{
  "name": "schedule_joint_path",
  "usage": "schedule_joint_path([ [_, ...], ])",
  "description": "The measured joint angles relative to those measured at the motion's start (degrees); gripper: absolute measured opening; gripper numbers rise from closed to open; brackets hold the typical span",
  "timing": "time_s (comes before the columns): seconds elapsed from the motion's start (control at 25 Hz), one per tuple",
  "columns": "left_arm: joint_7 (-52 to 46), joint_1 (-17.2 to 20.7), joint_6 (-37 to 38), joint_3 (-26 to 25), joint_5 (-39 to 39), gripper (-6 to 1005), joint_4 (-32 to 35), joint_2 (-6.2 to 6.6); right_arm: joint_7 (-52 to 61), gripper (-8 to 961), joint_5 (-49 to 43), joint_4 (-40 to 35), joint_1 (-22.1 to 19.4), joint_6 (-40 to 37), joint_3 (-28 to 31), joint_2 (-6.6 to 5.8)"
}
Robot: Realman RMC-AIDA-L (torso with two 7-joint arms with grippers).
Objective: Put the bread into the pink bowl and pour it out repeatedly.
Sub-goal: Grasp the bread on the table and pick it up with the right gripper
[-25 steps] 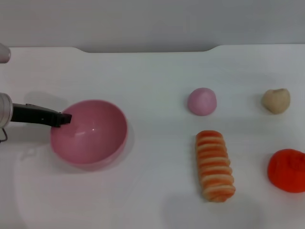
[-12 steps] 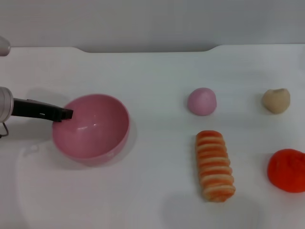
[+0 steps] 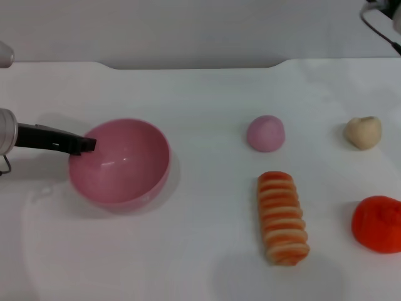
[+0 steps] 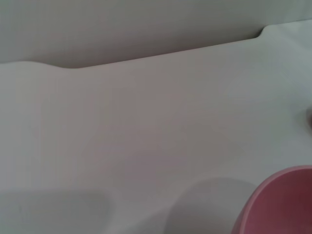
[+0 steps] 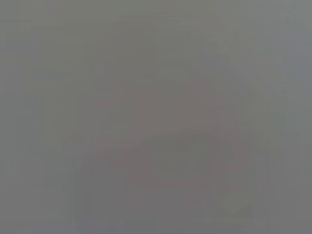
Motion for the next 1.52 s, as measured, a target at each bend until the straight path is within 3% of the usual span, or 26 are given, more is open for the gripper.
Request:
schedule_joint_path([
  [0.12,0.1,-0.3,-0.1,0.0,0.0,53,0.1,-0.03,17.3,634,-15.4,-1.6,0.8,-3.8,0.8,-0.57],
  [0.2,0.2,-0.4,-0.2,0.0,0.0,53,0.1,-0.07,26.8,634,-21.7,0.4,2.9,-11.5,3.3,-1.60],
  [0.4,0.4,-0.6,-0.4,0.2,0.0,53,0.2,-0.04,41.6,635,-36.1,5.5,9.7,-28.6,8.7,-4.48],
  [0.6,1.3,-1.2,-0.4,0.3,0.0,53,0.2,0.41,53.3,635,-52.9,6.0,16.1,-44.3,14.3,-6.36],
  [0.64,1.6,-1.4,-0.4,0.4,0.0,53,0.2,0.46,57.5,635,-59.3,6.1,19.0,-50.3,15.9,-6.93],
  [0.84,3.1,-2.0,0.0,0.3,0.0,53,0.1,0.49,66.3,635,-72.4,6.4,25.4,-61.0,16.4,-7.33],
  [0.96,3.1,-2.3,0.1,0.5,0.0,54,0.1,0.50,71.1,635,-81.0,7.4,29.6,-67.1,16.0,-6.14],
  [1.08,3.0,-2.5,0.6,0.4,0.0,54,0.2,0.79,74.9,635,-88.4,8.3,33.4,-71.6,15.3,-3.82],
  [1.32,3.4,-2.6,0.8,0.6,0.4,54,0.2,0.68,77.6,635,-101.8,9.2,36.9,-75.2,14.0,3.22],
  [1.36,3.7,-2.5,0.8,0.6,0.4,54,0.1,0.42,77.6,635,-102.7,9.6,37.0,-75.3,13.1,3.92],
  [1.52,5.0,-1.6,0.7,0.0,0.3,51,0.1,-0.91,77.3,634,-100.2,11.8,36.2,-75.1,7.7,4.48],
])
